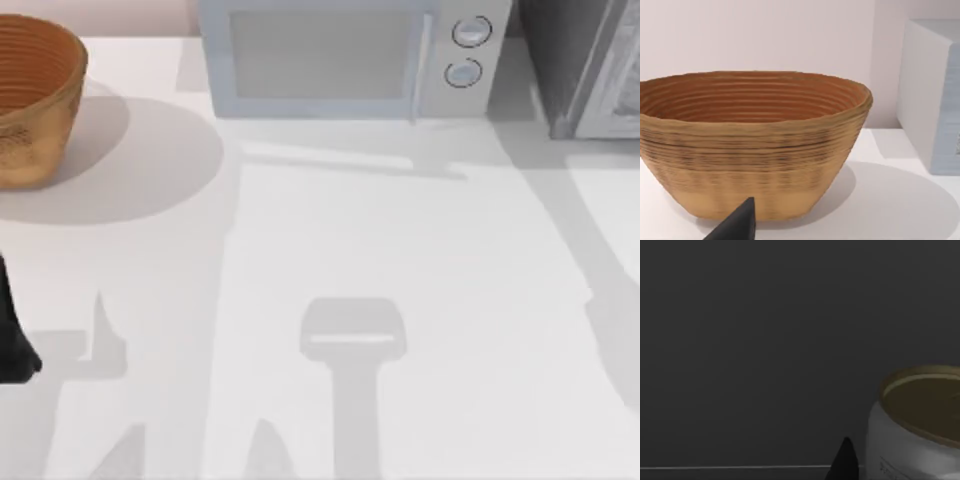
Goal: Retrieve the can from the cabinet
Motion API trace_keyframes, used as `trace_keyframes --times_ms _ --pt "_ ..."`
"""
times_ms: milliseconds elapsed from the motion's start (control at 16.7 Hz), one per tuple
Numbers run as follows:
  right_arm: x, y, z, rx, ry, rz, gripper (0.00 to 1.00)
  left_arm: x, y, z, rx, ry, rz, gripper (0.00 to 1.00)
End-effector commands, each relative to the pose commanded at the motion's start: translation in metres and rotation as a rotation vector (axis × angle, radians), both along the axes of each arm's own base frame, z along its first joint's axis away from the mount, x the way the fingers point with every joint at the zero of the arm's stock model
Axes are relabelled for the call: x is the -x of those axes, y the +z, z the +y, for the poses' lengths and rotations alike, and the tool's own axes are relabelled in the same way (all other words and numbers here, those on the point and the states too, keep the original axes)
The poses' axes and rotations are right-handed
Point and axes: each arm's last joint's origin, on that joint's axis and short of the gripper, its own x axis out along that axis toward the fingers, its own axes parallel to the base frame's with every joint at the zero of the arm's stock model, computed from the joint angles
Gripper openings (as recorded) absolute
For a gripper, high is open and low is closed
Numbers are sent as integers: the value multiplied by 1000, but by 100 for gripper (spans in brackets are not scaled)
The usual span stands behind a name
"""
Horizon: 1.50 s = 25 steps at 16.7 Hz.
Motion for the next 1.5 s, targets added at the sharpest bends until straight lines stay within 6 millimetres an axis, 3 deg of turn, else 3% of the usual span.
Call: trace_keyframes --times_ms 360,480,960,1260,1500 --pt "109 36 1 -2 8 -7 0 0 0 0 0 0 0 100" --pt "133 40 -1 -1 13 -5 0 0 0 0 0 0 0 100" --pt "145 40 -7 -6 13 -12 0 0 0 0 0 0 0 100" --pt "174 13 -32 -9 13 -18 0 0 0 0 0 0 0 100" --pt "204 -51 -58 3 8 21 0 0 0 0 0 0 0 100"
